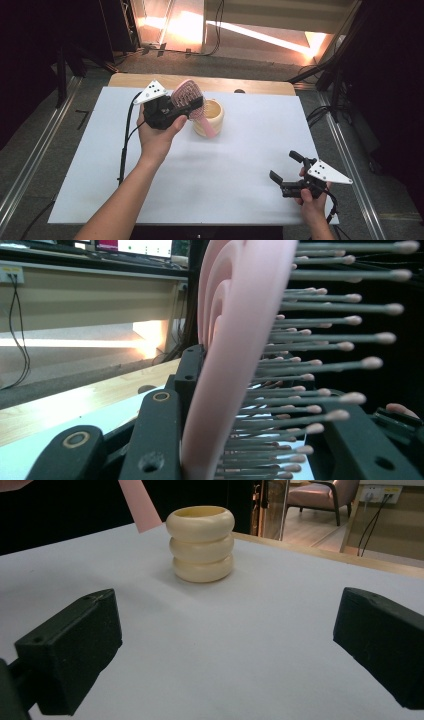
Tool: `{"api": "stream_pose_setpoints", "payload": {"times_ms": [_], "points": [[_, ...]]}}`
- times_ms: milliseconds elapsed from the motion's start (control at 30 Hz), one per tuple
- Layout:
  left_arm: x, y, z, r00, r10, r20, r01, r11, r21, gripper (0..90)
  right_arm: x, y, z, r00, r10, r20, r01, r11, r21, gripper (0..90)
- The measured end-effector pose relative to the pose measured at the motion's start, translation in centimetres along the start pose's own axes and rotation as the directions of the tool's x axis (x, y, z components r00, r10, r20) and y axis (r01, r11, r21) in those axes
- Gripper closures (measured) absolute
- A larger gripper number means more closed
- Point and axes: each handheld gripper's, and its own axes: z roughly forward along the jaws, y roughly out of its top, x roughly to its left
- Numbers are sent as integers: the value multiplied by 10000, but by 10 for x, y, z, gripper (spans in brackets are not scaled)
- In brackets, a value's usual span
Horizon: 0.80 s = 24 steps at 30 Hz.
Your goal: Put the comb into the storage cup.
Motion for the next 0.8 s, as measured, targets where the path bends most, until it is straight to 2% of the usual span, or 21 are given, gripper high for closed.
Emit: {"api": "stream_pose_setpoints", "payload": {"times_ms": [333,800], "points": [[7,6,4,9999,-106,-86,105,9999,-101,635,-3,-2,-3,9999,43,103,-43,10000,34,0],[15,17,10,9995,30,-325,-34,9999,-128,635,-4,-3,-3,9999,129,93,-130,9999,39,0]]}}
